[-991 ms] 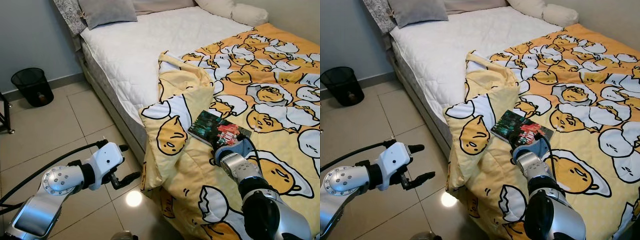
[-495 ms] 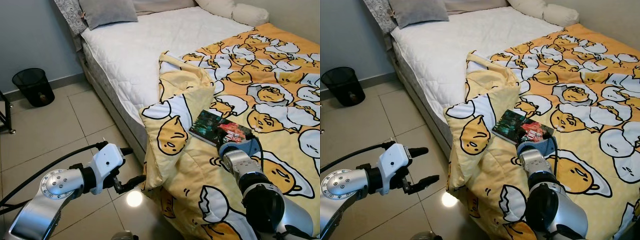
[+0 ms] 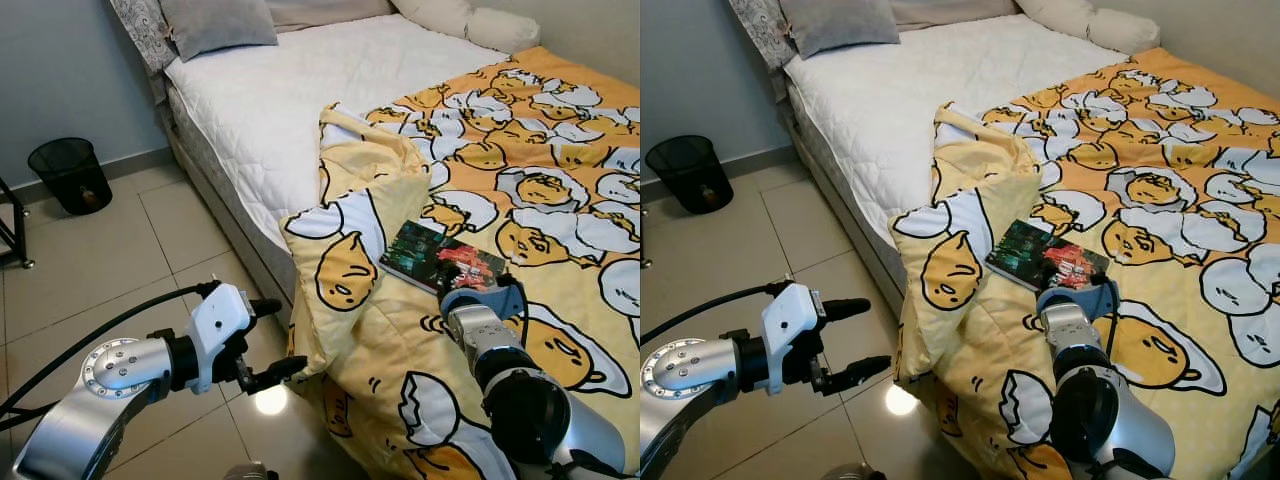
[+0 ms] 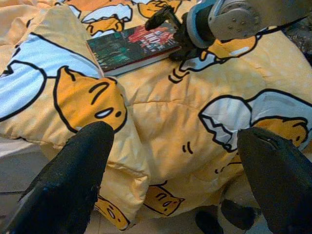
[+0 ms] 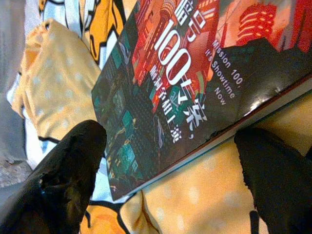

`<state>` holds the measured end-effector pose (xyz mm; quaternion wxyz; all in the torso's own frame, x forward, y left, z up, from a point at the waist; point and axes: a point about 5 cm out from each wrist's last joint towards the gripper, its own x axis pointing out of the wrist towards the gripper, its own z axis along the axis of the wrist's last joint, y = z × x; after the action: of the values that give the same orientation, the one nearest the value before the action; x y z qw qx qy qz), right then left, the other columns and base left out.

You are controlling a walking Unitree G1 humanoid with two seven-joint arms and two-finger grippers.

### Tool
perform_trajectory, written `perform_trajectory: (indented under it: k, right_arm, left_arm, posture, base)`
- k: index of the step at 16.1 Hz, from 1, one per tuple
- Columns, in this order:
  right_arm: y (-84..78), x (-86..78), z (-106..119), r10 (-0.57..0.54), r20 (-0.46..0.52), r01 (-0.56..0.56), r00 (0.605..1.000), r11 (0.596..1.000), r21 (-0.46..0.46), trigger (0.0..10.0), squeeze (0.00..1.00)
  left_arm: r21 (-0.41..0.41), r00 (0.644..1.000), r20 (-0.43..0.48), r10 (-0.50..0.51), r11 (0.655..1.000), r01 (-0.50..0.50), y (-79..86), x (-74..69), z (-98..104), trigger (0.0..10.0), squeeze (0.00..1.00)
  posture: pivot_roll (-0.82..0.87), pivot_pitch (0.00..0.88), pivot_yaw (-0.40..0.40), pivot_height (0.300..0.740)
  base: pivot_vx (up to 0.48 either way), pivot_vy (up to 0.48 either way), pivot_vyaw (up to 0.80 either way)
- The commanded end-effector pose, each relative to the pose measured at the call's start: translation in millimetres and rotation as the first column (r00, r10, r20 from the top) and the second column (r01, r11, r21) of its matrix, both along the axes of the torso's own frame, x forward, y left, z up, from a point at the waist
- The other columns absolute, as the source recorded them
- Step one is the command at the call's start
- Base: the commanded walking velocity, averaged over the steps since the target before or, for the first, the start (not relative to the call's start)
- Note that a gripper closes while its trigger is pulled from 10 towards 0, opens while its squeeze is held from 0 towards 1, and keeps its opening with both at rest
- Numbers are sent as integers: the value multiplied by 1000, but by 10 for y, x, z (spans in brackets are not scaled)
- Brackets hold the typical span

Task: Clean up the room

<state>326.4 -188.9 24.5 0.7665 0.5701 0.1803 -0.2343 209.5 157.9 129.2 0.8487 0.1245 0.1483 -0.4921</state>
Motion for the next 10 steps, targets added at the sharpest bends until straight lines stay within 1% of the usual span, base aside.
perform_trajectory:
  k: [1,3,5,6,7,8,10]
  right_arm:
    - [14,-3,-8,-21,4,21,1000,1000,18,10000,0]
    - [22,-32,-40,-37,5,37,999,999,17,10000,0]
    - [46,-37,-49,-36,1,36,999,999,7,10000,0]
    - [57,-42,-57,-30,-5,30,1000,1000,1,10000,0]
    - [80,-55,-76,-9,-25,8,1000,1000,-26,10000,0]
    - [86,-56,-78,-7,-26,6,1000,1000,-27,10000,0]
    - [93,-30,-49,-13,1,13,1000,1000,-15,10000,0]
  left_arm:
    - [-4,1000,9,5,1000,-5,19,-5,61,10000,1000]
    - [-8,1000,-2,5,1000,-5,35,-58,111,10000,1000]
    - [1,1000,-2,18,1000,-18,67,-79,149,10000,1000]
    - [5,1000,-3,24,1000,-24,76,-84,152,10000,1000]
    - [11,1000,-6,27,1000,-27,84,-113,178,10000,1000]
    - [13,1000,-10,28,1000,-28,85,-135,177,10000,1000]
    - [19,999,-24,34,999,-34,89,-193,175,10000,1000]
  posture:
    - [128,21,13,740]
    - [157,65,27,740]
    - [173,93,36,740]
    - [173,93,36,740]
    - [190,114,43,740]
    - [195,118,42,740]
    - [199,120,41,740]
  base:
    - [0,0,0]
    - [0,0,0]
    - [0,0,0]
    - [0,0,0]
    - [0,0,0]
    - [0,0,0]
    - [0,0,0]
